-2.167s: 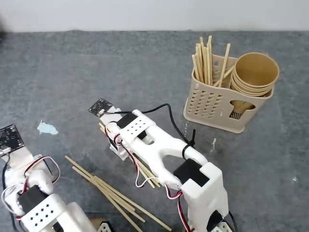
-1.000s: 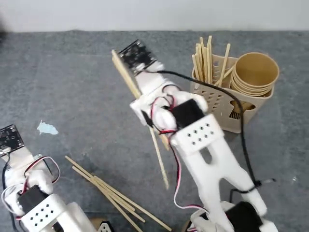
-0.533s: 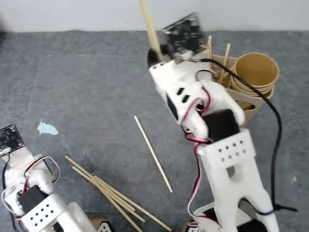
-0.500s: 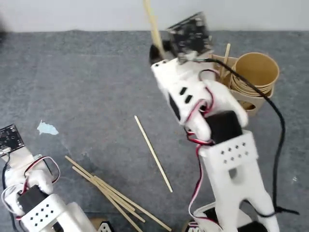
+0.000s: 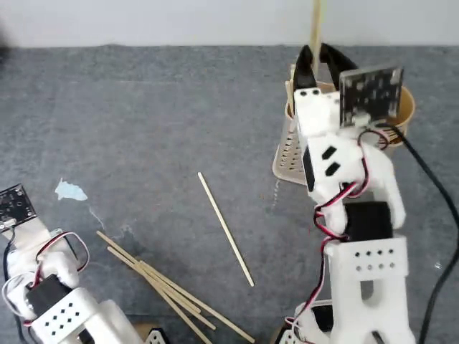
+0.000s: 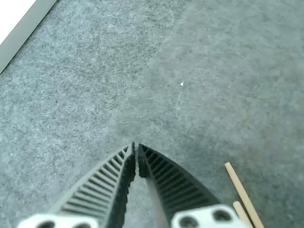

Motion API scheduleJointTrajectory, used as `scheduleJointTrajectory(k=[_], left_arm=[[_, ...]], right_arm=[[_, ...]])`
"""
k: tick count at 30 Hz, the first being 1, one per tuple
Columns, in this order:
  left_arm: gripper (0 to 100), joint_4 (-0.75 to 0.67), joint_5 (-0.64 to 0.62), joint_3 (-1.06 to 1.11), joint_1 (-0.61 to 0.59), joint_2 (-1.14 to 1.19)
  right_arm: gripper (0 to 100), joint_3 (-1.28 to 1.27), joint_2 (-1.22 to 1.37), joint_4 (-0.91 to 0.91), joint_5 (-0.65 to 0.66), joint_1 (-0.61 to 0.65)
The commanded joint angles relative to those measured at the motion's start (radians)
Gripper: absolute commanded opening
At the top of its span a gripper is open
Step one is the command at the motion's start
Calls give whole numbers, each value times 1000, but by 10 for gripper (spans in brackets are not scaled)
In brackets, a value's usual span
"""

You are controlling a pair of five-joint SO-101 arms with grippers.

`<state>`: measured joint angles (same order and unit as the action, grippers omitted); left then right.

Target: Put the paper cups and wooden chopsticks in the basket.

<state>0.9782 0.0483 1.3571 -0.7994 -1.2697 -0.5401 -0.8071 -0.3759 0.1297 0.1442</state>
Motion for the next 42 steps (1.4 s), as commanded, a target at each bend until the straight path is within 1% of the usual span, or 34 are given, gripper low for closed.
scheduleJointTrajectory(k=[1,10,16,21,23,32,34,38,42], left_arm=[[15,-28,-11,-65,2,-12],[15,-28,-11,-64,2,-12],[15,-28,-11,-64,2,-12],[15,-28,-11,-64,2,-12],[15,-28,-11,-64,2,-12],[15,-28,-11,-64,2,-12],[15,-28,-11,-64,2,-12],[15,-28,-11,-64,2,-12],[15,-28,-11,-64,3,-12]], right_arm=[[8,-77,-56,116,-9,-39],[8,-255,-54,343,-9,-99],[8,-293,-54,372,-15,-97],[8,-292,-54,487,-17,-97],[8,-292,-53,506,-17,-94],[10,-322,101,501,-15,-99],[33,-333,113,493,-15,-99],[133,-296,82,366,-15,-91],[136,-155,25,134,-34,-65]])
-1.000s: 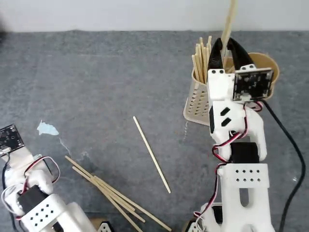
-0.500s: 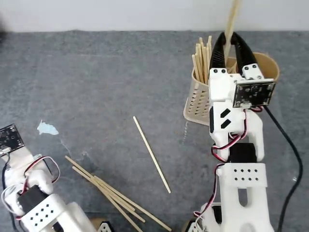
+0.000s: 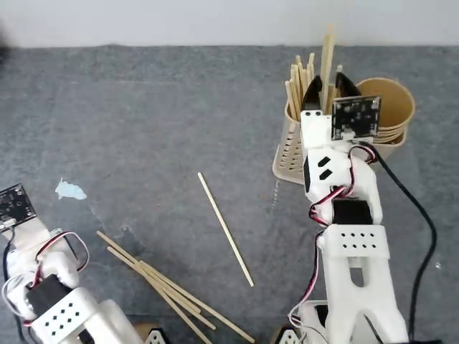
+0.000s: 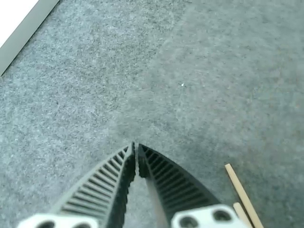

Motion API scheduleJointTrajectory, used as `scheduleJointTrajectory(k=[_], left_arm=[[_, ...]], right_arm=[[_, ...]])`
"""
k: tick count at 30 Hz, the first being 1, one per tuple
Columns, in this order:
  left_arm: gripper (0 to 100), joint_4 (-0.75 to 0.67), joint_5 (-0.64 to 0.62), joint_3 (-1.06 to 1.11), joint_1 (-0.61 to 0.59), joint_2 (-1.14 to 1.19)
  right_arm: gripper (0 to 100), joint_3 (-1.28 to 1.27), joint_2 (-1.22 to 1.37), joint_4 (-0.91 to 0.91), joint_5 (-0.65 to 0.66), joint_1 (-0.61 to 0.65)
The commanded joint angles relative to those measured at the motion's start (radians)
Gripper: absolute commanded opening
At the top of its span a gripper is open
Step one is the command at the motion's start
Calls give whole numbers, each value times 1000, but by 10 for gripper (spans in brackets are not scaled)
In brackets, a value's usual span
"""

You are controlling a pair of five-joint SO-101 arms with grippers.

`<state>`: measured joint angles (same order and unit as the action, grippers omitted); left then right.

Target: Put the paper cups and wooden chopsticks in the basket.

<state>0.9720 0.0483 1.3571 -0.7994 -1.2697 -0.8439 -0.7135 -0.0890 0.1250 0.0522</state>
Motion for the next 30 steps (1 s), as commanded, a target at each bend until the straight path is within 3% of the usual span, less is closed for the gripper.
scheduleJointTrajectory(k=[1,8,14,22,30], left_arm=[[15,-21,-11,-64,3,-12],[15,-21,-11,-64,3,-12],[15,-21,-11,-64,3,-12],[15,-21,-11,-64,3,-12],[15,-21,-11,-64,3,-12]], right_arm=[[136,196,-77,-232,-46,39],[136,535,-25,-849,-115,240],[136,580,110,-1125,-170,418],[136,580,372,-1165,-235,530],[136,583,685,-987,-232,581]])
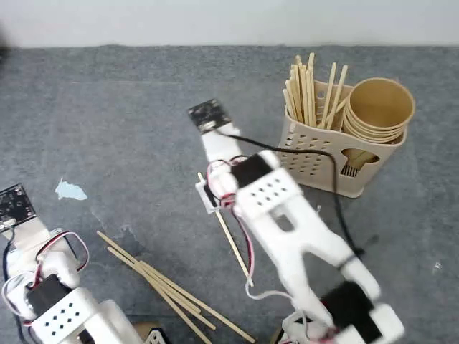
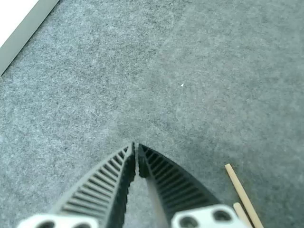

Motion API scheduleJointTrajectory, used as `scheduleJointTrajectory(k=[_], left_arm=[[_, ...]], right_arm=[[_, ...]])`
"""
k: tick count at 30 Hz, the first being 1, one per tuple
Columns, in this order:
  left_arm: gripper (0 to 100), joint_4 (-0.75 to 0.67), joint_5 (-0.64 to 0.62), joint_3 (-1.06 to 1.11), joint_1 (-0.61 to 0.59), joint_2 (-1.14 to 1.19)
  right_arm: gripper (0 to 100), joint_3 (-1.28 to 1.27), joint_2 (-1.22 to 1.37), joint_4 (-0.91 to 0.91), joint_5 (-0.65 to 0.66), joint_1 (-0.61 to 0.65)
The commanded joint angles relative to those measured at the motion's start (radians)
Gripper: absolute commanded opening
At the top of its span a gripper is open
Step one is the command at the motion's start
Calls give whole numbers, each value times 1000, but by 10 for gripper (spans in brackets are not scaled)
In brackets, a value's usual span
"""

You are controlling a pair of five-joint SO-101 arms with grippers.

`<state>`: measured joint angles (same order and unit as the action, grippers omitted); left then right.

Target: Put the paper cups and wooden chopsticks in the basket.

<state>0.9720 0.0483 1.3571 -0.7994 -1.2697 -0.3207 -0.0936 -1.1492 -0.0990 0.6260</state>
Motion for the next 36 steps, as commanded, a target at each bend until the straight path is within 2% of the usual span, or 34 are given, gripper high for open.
scheduleJointTrajectory(k=[1,13,19,21,28,36], left_arm=[[15,-21,-11,-64,3,-12],[15,-21,-9,-62,18,-12],[15,-20,-8,-62,31,-12],[15,-20,-8,-62,31,-12],[15,-20,-8,-62,31,-12],[15,-20,-8,-62,31,-12]], right_arm=[[136,61,97,99,-5,7],[136,63,309,252,32,38],[15,63,383,338,35,21],[9,64,401,349,37,13],[7,69,392,306,49,7],[7,144,102,58,49,5]])
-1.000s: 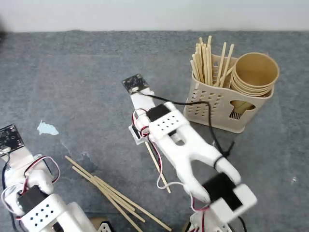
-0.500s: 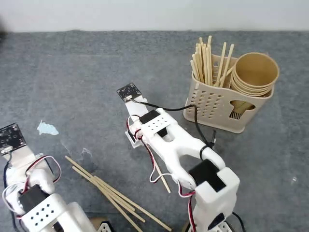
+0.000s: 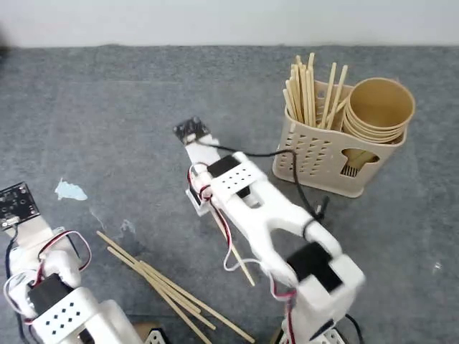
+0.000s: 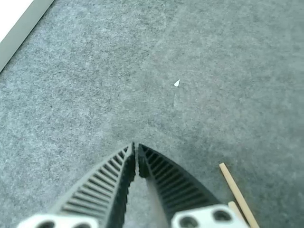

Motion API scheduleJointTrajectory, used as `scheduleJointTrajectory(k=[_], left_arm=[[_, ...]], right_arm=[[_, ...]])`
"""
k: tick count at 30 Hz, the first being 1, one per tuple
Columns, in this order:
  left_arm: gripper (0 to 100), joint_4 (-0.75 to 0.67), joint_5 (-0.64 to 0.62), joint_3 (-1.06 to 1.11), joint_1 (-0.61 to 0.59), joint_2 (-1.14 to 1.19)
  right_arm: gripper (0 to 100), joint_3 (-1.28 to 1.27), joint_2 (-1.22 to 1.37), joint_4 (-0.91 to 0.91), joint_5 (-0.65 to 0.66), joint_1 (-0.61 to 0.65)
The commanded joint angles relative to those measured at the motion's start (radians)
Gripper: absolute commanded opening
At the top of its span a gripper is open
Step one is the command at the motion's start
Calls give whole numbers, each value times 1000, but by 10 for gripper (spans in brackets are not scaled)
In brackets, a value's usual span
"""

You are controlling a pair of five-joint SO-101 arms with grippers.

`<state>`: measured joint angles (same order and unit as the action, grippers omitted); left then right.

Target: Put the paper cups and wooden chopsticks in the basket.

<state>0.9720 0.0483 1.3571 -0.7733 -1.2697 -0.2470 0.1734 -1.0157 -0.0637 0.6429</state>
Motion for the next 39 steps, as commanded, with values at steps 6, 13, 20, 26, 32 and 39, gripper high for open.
scheduleJointTrajectory(k=[6,13,20,26,32,39], left_arm=[[15,-20,-8,-62,5,-12],[15,-20,-6,-62,5,-12],[15,-20,-6,-62,5,-12],[15,-20,-6,-61,6,-12],[15,-20,-6,-61,6,-12],[15,-20,-6,-61,6,-12]], right_arm=[[7,126,-438,-174,15,-47],[7,229,-653,-159,109,-229],[8,252,-745,67,107,-380],[8,250,-754,259,103,-489],[8,245,-753,423,11,-573],[8,-26,-759,789,-2,-636]])
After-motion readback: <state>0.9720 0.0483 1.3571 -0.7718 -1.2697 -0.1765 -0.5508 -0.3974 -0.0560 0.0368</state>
